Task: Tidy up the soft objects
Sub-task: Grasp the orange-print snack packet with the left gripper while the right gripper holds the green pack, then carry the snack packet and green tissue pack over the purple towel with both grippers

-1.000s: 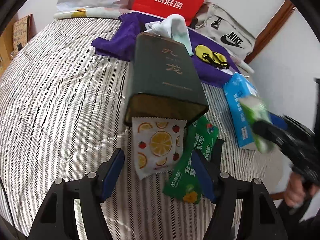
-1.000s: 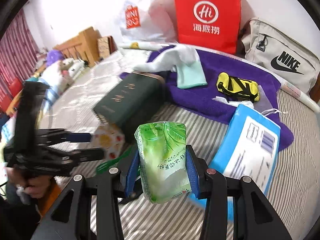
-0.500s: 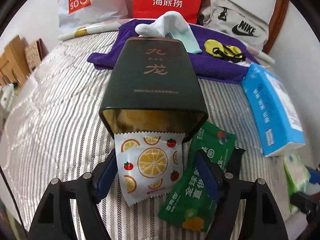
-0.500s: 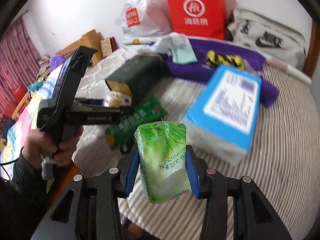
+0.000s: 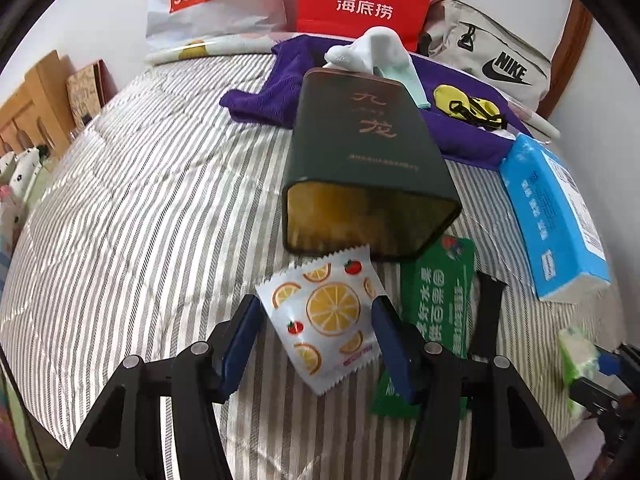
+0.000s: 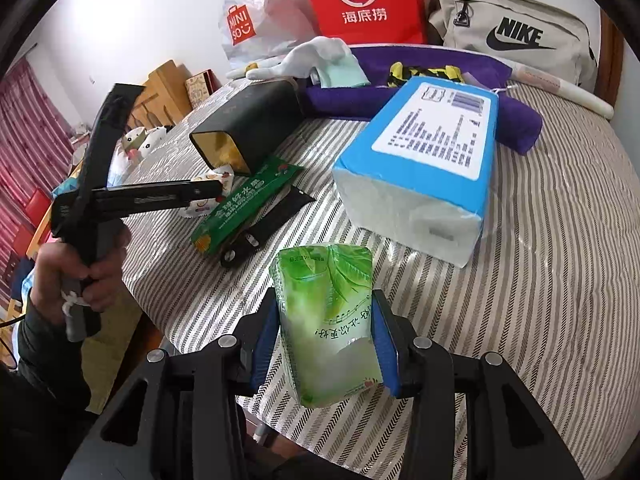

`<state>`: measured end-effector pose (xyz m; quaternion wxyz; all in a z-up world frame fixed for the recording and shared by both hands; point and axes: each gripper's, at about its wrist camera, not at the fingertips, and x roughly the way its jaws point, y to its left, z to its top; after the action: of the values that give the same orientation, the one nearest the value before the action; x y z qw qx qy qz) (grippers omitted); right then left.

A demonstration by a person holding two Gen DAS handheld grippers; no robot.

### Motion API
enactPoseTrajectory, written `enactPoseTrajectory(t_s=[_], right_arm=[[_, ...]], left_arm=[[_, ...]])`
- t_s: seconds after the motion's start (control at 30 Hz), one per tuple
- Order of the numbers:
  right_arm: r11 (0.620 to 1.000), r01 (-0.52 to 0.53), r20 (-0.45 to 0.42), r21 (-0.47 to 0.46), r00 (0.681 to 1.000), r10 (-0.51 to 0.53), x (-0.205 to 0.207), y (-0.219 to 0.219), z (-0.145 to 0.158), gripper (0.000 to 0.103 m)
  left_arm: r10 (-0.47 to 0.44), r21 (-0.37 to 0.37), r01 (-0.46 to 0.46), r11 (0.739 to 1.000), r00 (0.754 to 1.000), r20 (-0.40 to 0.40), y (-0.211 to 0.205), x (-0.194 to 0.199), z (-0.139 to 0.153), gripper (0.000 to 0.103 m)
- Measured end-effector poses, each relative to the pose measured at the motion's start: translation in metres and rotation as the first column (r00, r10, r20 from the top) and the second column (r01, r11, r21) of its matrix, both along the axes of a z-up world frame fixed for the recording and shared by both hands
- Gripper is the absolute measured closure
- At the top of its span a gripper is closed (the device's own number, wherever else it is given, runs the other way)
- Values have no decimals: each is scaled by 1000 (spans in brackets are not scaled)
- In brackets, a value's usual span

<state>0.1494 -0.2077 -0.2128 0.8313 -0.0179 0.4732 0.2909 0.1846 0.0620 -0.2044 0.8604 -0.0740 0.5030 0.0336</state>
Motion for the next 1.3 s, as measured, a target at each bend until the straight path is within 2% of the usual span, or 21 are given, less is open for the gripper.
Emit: enactPoseTrajectory(t_s=[0.1, 0.2, 0.27, 0.33, 0.37, 0.43, 0.53, 0.67, 0.73, 1.0, 1.3], right_arm=[[1000, -4, -5, -3, 1000, 4, 0, 1, -4, 59], [1000, -4, -6, -1, 1000, 4, 0, 2, -4, 59], [1000, -5, -7, 0, 1000, 5, 0, 2, -4, 59], [1000, -4, -7, 1, 1000, 4, -1, 1, -4, 59], [1000, -2, -8, 1, 1000, 2, -1, 1, -4, 59], [1000, -1, -9, 5, 1000, 1, -1, 0, -4, 59], [1000, 0, -8, 7, 1000, 0, -1, -1, -5, 59], [1000, 14, -12, 12, 1000, -14, 0, -2, -8, 59], [1000, 21, -12, 16, 1000, -21, 0, -2, -8, 60], [999, 46, 7, 5, 999, -46, -4, -7, 0, 61], [999, 29, 50, 19, 998, -30, -12, -4, 24, 61]], left_arm=[[-16, 0, 16, 1000, 1000, -5, -7, 1, -2, 35], [-38, 56, 38, 998, 999, 12, -21, 7, -6, 29], [-46, 119, 43, 992, 999, 21, -30, 9, -8, 26], [-42, 124, 36, 992, 998, 39, -32, 9, -8, 26], [-39, 121, 34, 992, 998, 42, -30, 8, -8, 28], [-44, 121, 37, 992, 997, 56, -27, 3, -5, 44], [-49, 116, 41, 992, 997, 66, -23, -4, -3, 61], [-44, 106, 34, 994, 995, 89, -22, -7, -3, 71], [-42, 83, 34, 996, 995, 90, -20, -6, -2, 93], [-30, -60, 34, 998, 997, 78, -4, -10, 0, 97], [-30, -86, 40, 995, 993, 113, 4, -26, 23, 97]])
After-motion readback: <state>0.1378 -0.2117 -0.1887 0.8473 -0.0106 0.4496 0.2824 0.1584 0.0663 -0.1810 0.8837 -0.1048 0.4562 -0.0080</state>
